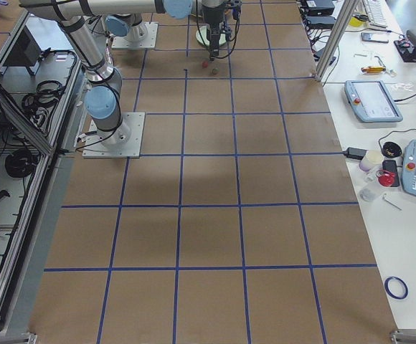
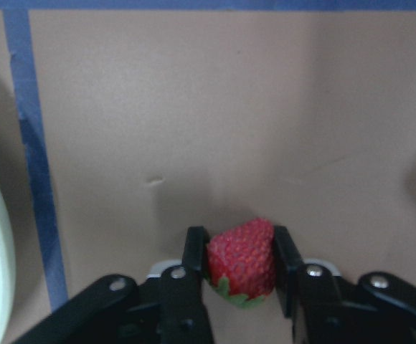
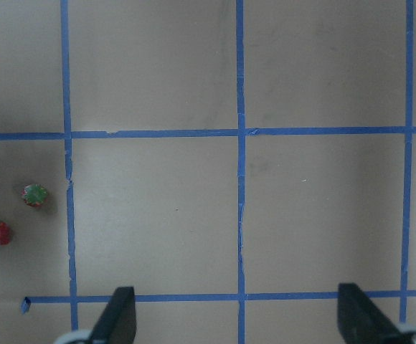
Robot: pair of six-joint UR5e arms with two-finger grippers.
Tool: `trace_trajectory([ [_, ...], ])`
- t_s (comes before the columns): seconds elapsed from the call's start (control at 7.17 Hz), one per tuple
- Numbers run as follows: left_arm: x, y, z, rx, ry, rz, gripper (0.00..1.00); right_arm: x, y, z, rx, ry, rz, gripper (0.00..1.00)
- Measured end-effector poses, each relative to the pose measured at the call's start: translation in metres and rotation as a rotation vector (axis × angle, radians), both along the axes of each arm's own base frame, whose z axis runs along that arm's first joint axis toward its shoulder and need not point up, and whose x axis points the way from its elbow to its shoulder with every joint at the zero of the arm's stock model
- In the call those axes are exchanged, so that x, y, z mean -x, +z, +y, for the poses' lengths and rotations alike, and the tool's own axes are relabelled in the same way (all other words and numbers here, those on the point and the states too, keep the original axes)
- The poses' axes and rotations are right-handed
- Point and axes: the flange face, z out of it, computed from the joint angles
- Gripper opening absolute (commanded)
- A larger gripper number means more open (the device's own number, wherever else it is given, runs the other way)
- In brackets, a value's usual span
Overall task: Collect all strawberries into plate
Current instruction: 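Lift the strawberry over the plate and open the left gripper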
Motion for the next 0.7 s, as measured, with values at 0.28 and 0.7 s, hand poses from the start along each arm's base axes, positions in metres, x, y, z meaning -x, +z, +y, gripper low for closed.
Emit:
trace_trajectory([
  [0.28,-0.022,0.028,-0.020,-0.028,-0.073,-0.052,0.07,0.000,0.000,0.000,0.000,0.000,-0.001,1.00],
  [0.7,-0.114,0.034,-0.033,-0.107,-0.149,-0.054,0.75,0.000,-0.002,0.000,-0.003,-0.002,-0.001,1.00],
])
